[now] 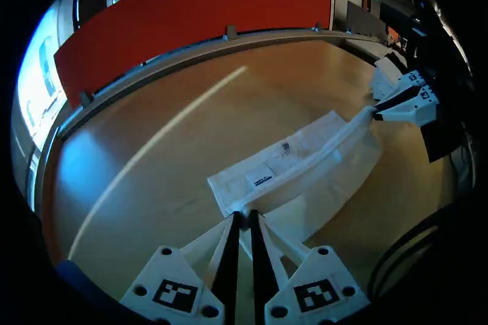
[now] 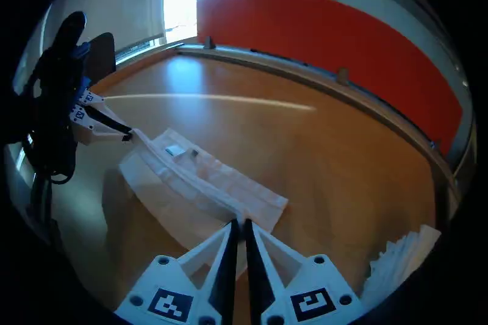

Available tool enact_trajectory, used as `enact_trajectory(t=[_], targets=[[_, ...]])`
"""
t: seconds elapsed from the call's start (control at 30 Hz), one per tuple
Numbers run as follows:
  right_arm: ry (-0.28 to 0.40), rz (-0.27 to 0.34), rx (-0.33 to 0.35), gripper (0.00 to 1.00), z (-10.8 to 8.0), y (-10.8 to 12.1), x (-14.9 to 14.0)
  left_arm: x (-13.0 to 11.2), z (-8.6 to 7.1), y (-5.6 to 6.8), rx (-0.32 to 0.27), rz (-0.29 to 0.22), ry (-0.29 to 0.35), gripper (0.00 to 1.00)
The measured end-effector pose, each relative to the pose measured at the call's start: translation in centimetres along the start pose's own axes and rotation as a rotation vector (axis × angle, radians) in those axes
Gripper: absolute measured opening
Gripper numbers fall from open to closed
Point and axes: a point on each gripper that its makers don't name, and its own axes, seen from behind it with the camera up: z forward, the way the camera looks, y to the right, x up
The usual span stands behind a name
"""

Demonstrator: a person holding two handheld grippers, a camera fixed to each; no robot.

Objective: Fold towel

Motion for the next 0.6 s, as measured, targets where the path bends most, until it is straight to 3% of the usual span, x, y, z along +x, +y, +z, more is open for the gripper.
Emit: enact_trajectory(t=[0.27, 0.4, 0.6], targets=[[-0.013, 0.009, -0.036, 0.14, 1.2, 1.2, -0.4, -0.5, 1.4, -0.8, 0.039, 0.027, -0.012, 0.27], [-0.014, 0.008, -0.050, 0.19, 1.5, 1.8, -0.3, -0.7, 1.8, -1.3, 0.055, 0.027, -0.018, 0.40], [-0.020, 0.004, -0.071, 0.29, 1.9, 2.6, -0.3, -1.1, 2.3, -2.0, 0.083, 0.026, -0.035, 0.41]])
